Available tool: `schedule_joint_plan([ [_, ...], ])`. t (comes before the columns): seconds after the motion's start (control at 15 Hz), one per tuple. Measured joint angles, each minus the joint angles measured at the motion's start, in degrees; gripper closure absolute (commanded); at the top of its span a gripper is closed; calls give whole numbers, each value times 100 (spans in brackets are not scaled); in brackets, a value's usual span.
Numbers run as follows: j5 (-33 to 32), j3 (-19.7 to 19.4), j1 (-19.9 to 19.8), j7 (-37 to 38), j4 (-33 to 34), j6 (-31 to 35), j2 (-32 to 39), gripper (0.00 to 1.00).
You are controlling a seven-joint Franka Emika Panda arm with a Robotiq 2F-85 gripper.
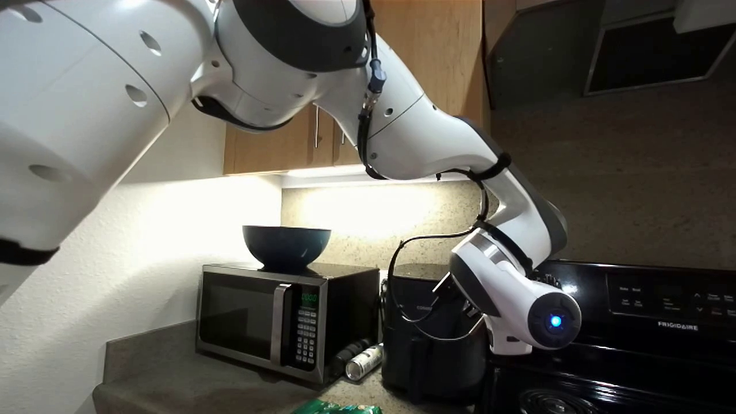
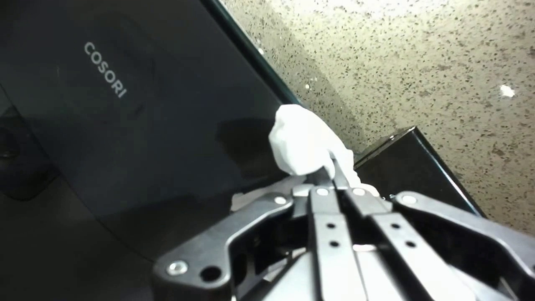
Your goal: Use the tissue to wipe the airfryer
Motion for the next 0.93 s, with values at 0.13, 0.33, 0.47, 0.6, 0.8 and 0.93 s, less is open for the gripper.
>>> schedule_joint_plan([
  [0.13,-455,-30,28,68,-58,72,59,98],
  [0.33,-1093,-38,209,127,-237,475,272,98],
  [0.47,-1457,-36,377,252,-263,782,447,98],
  [0.6,-1671,-31,498,370,-262,958,567,98],
  [0.8,-1621,19,510,367,-262,899,644,98],
  [0.93,-1486,18,391,349,-156,604,678,98],
])
